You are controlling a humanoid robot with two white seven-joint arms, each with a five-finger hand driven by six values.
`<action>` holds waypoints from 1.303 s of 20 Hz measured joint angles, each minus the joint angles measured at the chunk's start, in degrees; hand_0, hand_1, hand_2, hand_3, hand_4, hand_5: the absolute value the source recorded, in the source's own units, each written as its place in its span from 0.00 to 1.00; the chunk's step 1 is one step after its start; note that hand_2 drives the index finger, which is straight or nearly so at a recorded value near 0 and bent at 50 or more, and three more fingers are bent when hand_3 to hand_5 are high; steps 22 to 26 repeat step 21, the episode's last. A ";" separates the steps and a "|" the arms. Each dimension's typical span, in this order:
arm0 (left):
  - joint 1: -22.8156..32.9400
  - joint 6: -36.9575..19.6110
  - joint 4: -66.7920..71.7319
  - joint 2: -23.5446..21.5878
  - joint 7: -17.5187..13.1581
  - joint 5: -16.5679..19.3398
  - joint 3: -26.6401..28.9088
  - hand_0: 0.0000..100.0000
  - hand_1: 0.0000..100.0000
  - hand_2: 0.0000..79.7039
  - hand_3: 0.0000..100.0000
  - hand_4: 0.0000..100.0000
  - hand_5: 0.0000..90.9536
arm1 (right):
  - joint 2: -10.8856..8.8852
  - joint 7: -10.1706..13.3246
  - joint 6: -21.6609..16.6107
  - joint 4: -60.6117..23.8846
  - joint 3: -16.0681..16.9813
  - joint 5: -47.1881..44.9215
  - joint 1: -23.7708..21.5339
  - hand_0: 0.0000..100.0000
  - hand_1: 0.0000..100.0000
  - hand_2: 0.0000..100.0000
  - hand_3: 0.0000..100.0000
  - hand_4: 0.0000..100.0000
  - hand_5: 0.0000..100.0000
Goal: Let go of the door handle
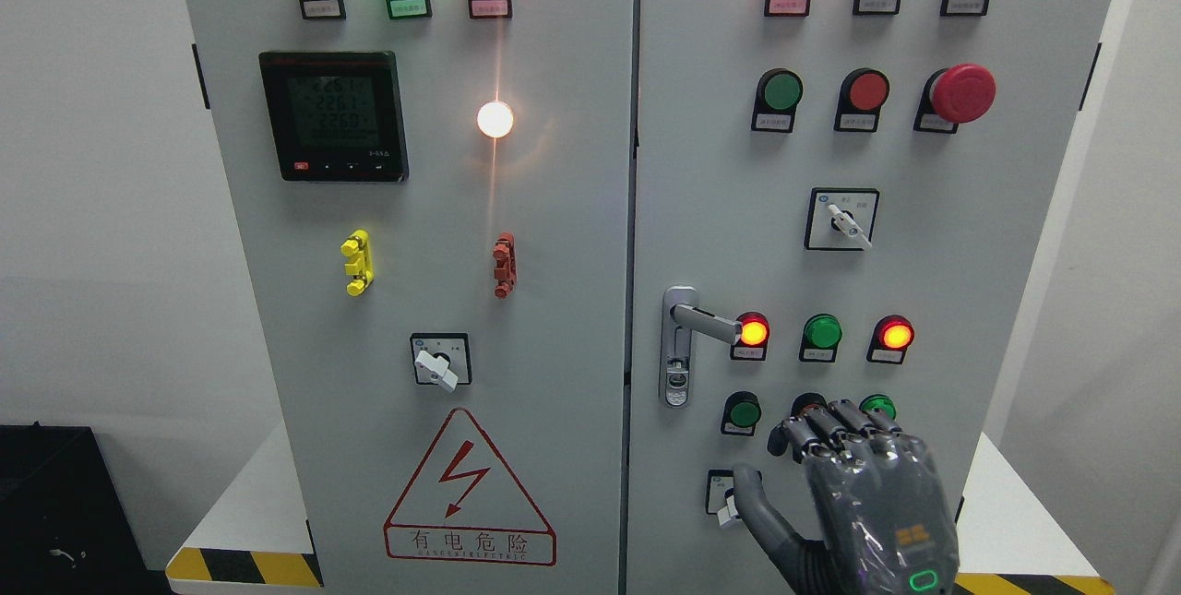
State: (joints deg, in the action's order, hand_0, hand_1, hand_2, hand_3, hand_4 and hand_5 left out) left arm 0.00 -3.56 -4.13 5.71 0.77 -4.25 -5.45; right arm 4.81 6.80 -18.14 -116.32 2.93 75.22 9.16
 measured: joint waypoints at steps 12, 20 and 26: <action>0.00 0.00 0.00 0.00 0.00 -0.01 0.00 0.12 0.56 0.00 0.00 0.00 0.00 | 0.07 -0.82 -2.85 -2.21 7.00 -8.63 0.85 0.54 0.29 0.02 0.06 0.07 0.01; 0.00 0.00 0.00 0.00 0.00 0.00 0.00 0.12 0.56 0.00 0.00 0.00 0.00 | 0.26 -1.06 -2.80 -2.78 8.16 -9.53 0.94 0.54 0.29 0.07 0.09 0.09 0.02; 0.00 0.00 0.00 0.00 0.00 0.00 0.00 0.12 0.56 0.00 0.00 0.00 0.00 | 0.27 -1.06 -2.80 -2.82 8.22 -9.58 0.94 0.54 0.29 0.07 0.09 0.09 0.02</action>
